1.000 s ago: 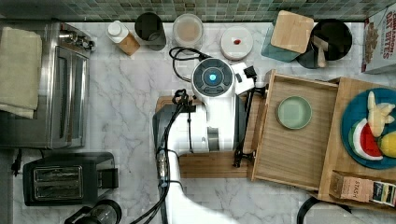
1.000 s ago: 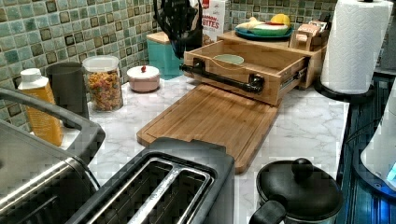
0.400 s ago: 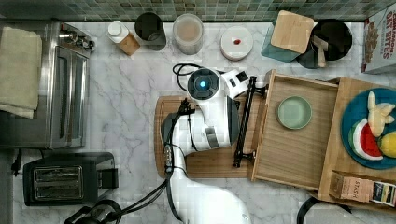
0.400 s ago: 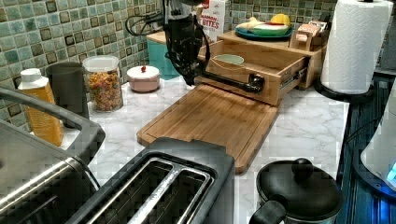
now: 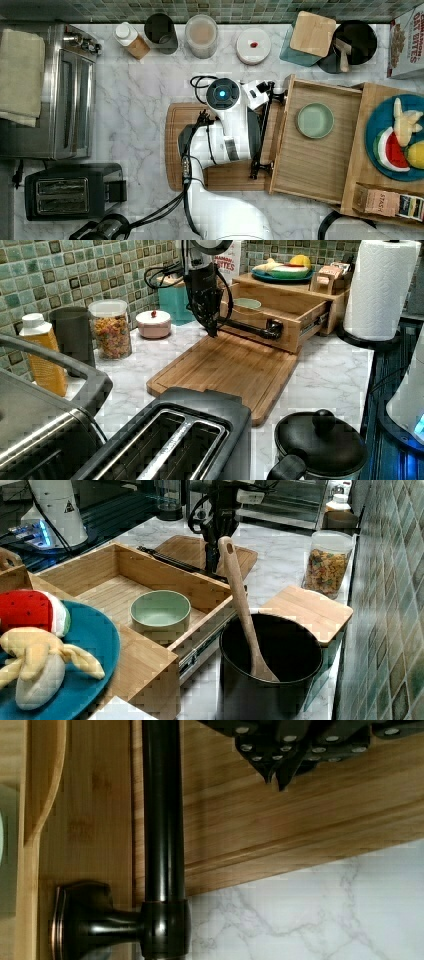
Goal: Close the drawer.
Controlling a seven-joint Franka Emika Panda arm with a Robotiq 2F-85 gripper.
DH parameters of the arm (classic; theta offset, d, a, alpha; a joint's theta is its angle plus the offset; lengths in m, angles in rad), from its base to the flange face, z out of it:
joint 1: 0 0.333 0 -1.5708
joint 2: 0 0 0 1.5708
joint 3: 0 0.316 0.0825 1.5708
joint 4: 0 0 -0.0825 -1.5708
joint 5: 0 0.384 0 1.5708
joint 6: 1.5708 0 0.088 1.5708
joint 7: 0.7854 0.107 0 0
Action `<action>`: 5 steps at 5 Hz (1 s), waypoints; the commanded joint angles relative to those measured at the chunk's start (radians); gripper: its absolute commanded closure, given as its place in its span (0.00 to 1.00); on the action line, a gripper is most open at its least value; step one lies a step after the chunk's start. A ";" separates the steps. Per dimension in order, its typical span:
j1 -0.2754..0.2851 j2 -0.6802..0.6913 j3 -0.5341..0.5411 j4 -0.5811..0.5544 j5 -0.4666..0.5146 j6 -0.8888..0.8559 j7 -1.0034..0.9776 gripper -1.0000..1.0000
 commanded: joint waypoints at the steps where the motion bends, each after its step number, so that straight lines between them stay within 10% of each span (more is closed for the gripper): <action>1: -0.110 -0.084 -0.053 -0.025 0.027 0.054 -0.201 1.00; 5: -0.344 -0.052 -0.133 0.007 0.229 0.049 -0.573 1.00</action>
